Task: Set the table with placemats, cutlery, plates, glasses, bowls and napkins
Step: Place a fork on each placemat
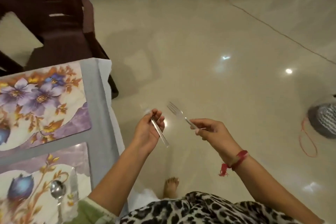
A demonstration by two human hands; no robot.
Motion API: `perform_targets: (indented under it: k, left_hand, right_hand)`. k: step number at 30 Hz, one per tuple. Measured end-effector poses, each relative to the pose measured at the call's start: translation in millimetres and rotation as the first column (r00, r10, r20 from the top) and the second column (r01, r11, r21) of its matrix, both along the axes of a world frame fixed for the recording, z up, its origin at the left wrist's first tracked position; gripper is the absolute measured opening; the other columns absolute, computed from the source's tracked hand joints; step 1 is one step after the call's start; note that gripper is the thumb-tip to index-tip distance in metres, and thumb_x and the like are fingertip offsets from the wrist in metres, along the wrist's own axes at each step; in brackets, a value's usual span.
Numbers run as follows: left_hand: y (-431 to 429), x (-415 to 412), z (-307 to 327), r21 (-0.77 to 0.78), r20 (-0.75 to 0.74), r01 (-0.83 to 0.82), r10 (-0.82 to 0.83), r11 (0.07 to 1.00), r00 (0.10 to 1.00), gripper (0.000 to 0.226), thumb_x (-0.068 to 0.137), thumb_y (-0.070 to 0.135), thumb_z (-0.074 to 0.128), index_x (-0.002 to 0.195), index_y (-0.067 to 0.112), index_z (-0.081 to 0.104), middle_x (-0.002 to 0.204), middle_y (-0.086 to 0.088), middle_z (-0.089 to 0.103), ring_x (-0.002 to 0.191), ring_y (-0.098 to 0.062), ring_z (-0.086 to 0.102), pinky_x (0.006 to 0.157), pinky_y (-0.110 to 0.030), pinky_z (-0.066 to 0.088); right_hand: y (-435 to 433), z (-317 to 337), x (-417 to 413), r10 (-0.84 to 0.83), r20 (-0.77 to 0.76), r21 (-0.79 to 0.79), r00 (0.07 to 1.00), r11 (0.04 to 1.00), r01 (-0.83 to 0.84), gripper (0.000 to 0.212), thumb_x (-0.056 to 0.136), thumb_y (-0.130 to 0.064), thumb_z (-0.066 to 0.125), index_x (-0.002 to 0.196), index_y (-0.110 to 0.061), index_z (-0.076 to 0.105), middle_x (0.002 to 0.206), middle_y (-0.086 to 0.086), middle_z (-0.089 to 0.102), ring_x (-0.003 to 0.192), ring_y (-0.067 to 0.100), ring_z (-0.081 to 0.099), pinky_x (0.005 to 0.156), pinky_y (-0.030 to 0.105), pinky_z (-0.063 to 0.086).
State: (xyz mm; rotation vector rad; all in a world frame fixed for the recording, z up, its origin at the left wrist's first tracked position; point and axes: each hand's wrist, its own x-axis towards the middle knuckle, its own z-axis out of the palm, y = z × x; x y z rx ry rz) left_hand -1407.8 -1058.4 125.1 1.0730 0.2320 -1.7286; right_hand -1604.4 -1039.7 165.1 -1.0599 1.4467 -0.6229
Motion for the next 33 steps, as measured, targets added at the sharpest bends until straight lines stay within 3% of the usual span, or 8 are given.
perform_targets:
  k: [4, 7, 12, 20, 27, 30, 33]
  left_hand:
    - [-16.4, 17.3, 12.8, -0.019, 0.048, -0.2, 0.2, 0.98, 0.979, 0.023, 0.1, 0.015, 0.04, 0.086, 0.011, 0.058, 0.066, 0.0, 0.065, 0.053, -0.009, 0.061, 0.051, -0.017, 0.051]
    - [-29.0, 34.4, 20.2, -0.027, 0.063, -0.376, 0.377, 0.926, 0.924, 0.025, 0.1, 0.014, 0.038, 0.083, 0.012, 0.057, 0.063, 0.0, 0.064, 0.05, -0.008, 0.061, 0.049, -0.016, 0.05]
    - [-46.8, 52.4, 29.5, -0.06, 0.15, -0.617, 0.619, 0.784, 0.771, 0.023, 0.098, 0.015, 0.039, 0.081, 0.015, 0.054, 0.058, 0.004, 0.062, 0.046, -0.006, 0.057, 0.046, -0.013, 0.046]
    - [-69.4, 59.0, 37.1, -0.089, 0.264, -0.852, 0.837, 0.515, 0.479, 0.024, 0.096, 0.019, 0.04, 0.075, 0.021, 0.053, 0.064, 0.009, 0.056, 0.05, -0.003, 0.048, 0.048, -0.014, 0.037]
    - [-81.6, 104.3, 13.8, -0.084, 0.276, -0.988, 0.956, 0.129, 0.102, 0.027, 0.098, 0.026, 0.04, 0.074, 0.021, 0.052, 0.055, 0.01, 0.055, 0.049, -0.004, 0.046, 0.054, -0.016, 0.035]
    - [-80.4, 131.5, 12.0, -0.063, 0.301, -0.997, 0.952, -0.032, -0.05, 0.027, 0.098, 0.021, 0.039, 0.074, 0.02, 0.051, 0.051, 0.01, 0.054, 0.043, -0.004, 0.046, 0.045, -0.013, 0.038]
    - [-80.7, 156.9, 17.5, -0.067, 0.32, -0.978, 0.923, -0.2, -0.211, 0.026, 0.097, 0.018, 0.041, 0.073, 0.017, 0.052, 0.048, 0.009, 0.054, 0.042, -0.005, 0.047, 0.045, -0.014, 0.038]
  right_hand:
    - [-54.4, 1.4, 5.3, 0.043, 0.183, 0.065, 0.982, 0.996, -0.056, 0.025, 0.084, 0.005, 0.061, 0.095, -0.015, 0.071, 0.089, 0.001, 0.071, 0.082, 0.009, 0.062, 0.073, 0.017, 0.05]
    - [-99.1, 0.5, 9.1, 0.101, 0.259, 0.129, 0.961, 0.982, -0.138, 0.023, 0.084, 0.006, 0.06, 0.097, -0.009, 0.069, 0.085, 0.003, 0.07, 0.077, 0.01, 0.064, 0.07, 0.017, 0.053]
    - [-187.2, 2.4, 19.8, 0.337, 0.216, 0.12, 0.916, 0.922, -0.368, 0.017, 0.086, 0.003, 0.059, 0.092, -0.011, 0.066, 0.082, 0.003, 0.068, 0.071, 0.013, 0.06, 0.07, 0.021, 0.05]
    - [-306.8, 3.6, 99.1, 0.621, 0.17, 0.07, 0.765, 0.766, -0.638, 0.015, 0.09, -0.002, 0.055, 0.089, -0.013, 0.065, 0.081, 0.001, 0.065, 0.069, 0.01, 0.054, 0.069, 0.021, 0.044]
    - [-360.3, -12.9, 241.6, 0.888, 0.103, 0.008, 0.448, 0.45, -0.893, 0.017, 0.089, -0.002, 0.057, 0.084, -0.015, 0.067, 0.077, -0.001, 0.064, 0.068, 0.007, 0.052, 0.062, 0.014, 0.043]
    - [-362.3, -18.6, 308.2, 0.957, 0.045, -0.019, 0.286, 0.287, -0.958, 0.02, 0.086, 0.0, 0.061, 0.082, -0.017, 0.07, 0.07, -0.005, 0.065, 0.067, 0.008, 0.051, 0.059, 0.015, 0.042]
    - [-357.9, -18.3, 371.1, 0.999, 0.028, 0.008, 0.038, 0.038, -0.999, 0.024, 0.085, 0.007, 0.058, 0.082, -0.014, 0.069, 0.064, -0.009, 0.065, 0.065, 0.006, 0.05, 0.057, 0.013, 0.04]
